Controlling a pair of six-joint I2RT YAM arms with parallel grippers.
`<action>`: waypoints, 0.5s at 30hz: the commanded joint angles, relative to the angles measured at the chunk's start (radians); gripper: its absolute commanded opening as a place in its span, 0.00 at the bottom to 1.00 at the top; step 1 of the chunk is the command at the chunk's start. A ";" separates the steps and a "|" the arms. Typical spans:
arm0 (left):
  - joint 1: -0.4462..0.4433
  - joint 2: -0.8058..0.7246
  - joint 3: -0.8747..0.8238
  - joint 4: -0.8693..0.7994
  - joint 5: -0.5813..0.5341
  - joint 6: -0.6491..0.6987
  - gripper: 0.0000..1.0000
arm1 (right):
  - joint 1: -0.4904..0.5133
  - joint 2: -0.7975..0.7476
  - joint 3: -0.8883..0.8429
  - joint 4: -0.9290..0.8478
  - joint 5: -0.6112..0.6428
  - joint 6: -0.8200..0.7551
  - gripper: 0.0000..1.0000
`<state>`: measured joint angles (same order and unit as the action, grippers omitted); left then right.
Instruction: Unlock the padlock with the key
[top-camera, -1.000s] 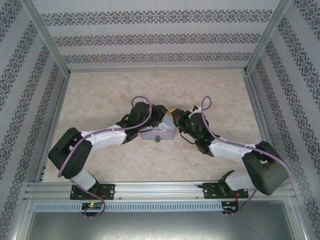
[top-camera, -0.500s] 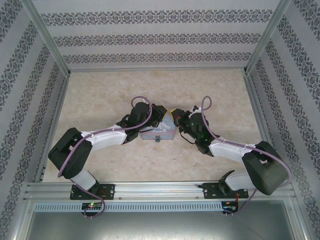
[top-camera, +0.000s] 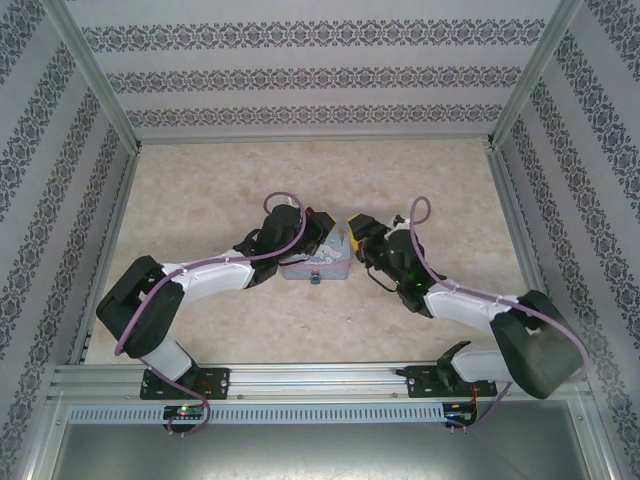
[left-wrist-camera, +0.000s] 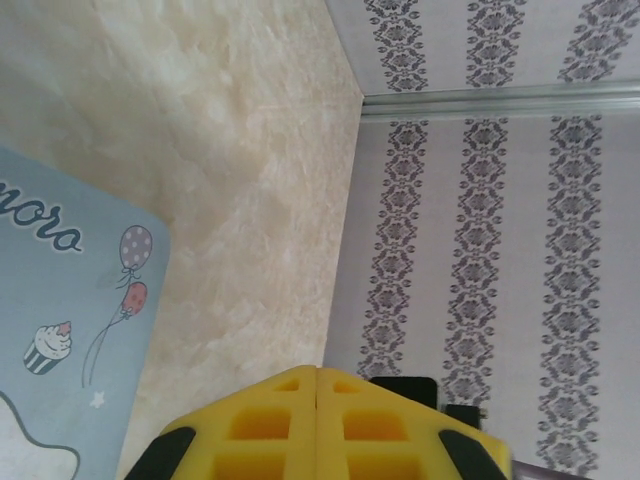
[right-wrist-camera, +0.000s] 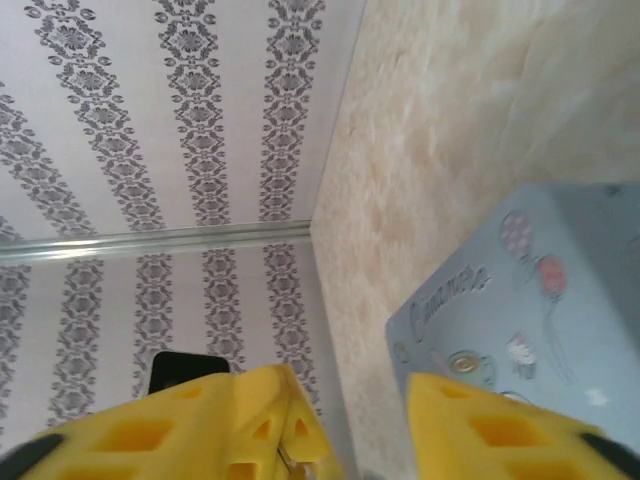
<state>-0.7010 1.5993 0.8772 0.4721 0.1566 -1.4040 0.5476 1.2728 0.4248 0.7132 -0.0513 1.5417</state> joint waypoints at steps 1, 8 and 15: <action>0.003 -0.062 0.049 -0.075 0.020 0.190 0.00 | -0.073 -0.120 -0.030 -0.102 -0.034 -0.067 0.59; 0.082 -0.080 0.047 0.021 0.221 0.381 0.00 | -0.222 -0.269 -0.004 -0.235 -0.238 -0.249 0.65; 0.161 -0.049 0.006 0.240 0.354 0.349 0.00 | -0.246 -0.215 0.097 -0.168 -0.458 -0.379 0.61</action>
<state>-0.5606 1.5391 0.8989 0.5716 0.4213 -1.0798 0.3035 1.0477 0.4561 0.5152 -0.3725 1.2655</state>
